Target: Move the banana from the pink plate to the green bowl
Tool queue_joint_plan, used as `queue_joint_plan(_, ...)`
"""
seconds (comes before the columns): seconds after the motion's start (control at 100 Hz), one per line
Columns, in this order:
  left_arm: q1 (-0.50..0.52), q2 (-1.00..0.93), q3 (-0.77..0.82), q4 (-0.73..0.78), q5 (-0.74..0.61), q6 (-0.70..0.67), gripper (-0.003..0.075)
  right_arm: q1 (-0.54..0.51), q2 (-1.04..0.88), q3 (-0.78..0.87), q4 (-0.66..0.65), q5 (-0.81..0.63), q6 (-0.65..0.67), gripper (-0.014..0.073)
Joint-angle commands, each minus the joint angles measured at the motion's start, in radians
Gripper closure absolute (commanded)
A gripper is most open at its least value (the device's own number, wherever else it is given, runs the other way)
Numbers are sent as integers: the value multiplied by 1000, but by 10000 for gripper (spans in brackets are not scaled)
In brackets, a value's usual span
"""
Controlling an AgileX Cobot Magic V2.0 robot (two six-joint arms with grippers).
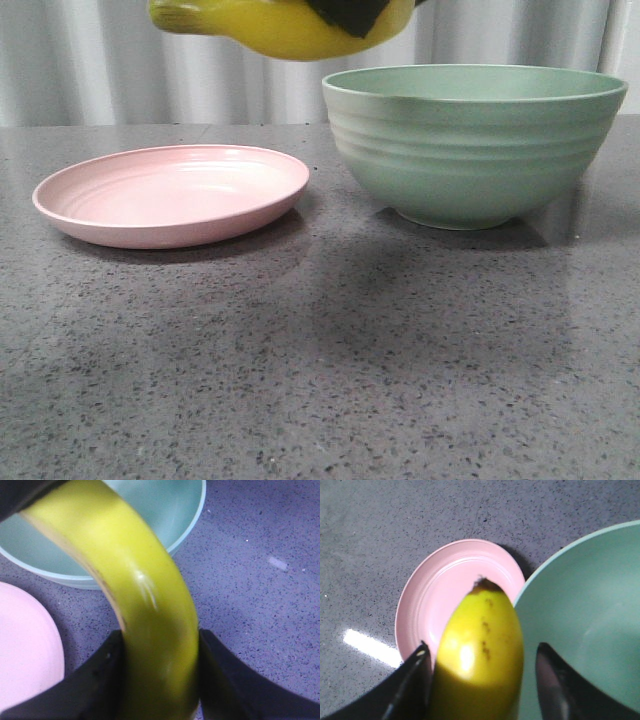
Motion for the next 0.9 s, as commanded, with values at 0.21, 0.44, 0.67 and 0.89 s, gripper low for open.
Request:
queue_joint_plan(0.21, -4, -38, -35, -12, -84, 15, 584, -1, -29, -36, 16, -51, -10, 673)
queue_joint_plan(0.44, -4, -47, -39, -12, -50, 18, 158, -11, -30, -36, -50, -119, -10, 673)
queue_joint_plan(0.67, 0, -102, -39, -10, -44, 18, 216, -115, -30, -36, -83, -258, -10, 673)
queue_joint_plan(0.89, 0, -131, -39, -10, -42, 17, 216, -185, -12, -36, -167, -349, -10, 673)
